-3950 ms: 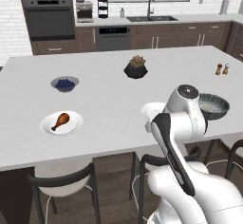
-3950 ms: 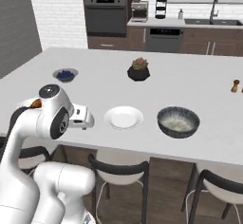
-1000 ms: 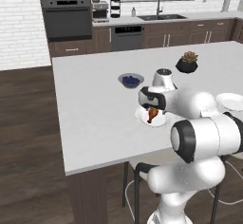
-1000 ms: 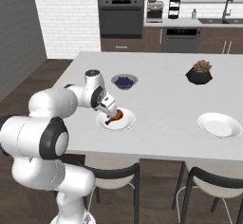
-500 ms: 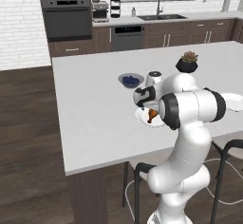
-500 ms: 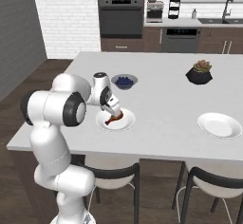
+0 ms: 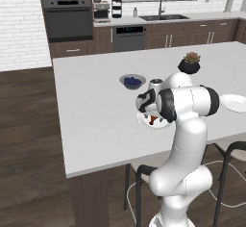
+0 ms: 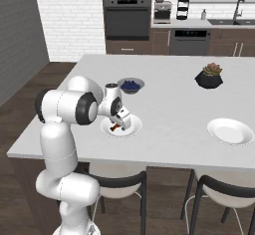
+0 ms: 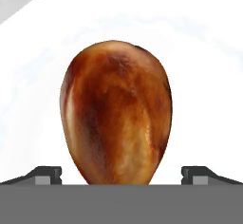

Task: Pick the chicken drumstick and garlic from their plates and place them in the bowl. Then put the bowl in the fridge.

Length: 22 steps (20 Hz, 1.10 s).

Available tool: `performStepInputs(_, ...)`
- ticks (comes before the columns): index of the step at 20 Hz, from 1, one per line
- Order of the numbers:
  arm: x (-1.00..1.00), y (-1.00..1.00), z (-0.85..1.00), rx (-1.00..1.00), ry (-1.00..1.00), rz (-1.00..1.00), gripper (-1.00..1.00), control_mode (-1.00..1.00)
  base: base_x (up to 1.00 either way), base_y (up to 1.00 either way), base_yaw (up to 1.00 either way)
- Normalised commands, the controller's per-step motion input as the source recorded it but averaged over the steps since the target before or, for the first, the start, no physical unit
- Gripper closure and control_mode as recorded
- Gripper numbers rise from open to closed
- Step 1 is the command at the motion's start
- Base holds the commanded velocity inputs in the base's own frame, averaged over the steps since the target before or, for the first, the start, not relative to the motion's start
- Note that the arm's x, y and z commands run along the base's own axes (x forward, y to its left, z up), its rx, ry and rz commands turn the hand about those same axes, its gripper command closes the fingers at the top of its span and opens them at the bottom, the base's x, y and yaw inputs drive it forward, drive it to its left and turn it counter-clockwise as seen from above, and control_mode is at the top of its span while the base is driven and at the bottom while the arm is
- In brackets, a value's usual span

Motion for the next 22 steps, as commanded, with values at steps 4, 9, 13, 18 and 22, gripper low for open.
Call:
performStepInputs(4,0.03,0.0,-0.26,0.0,0.02,0.0,-1.0,-1.0,0.0,0.0,0.0)
performStepInputs(9,0.03,0.0,-0.2,0.0,0.0,0.0,1.0,-1.0,0.0,0.0,0.0)
performStepInputs(13,0.06,0.0,-0.15,0.0,0.0,0.0,1.0,-1.0,0.0,0.0,0.0)
performStepInputs(18,0.01,0.0,0.0,0.0,0.0,0.0,1.0,-1.0,0.0,0.0,0.0)
performStepInputs(22,-0.2,0.01,0.36,-0.02,0.0,0.0,1.0,-1.0,0.0,0.0,0.0)
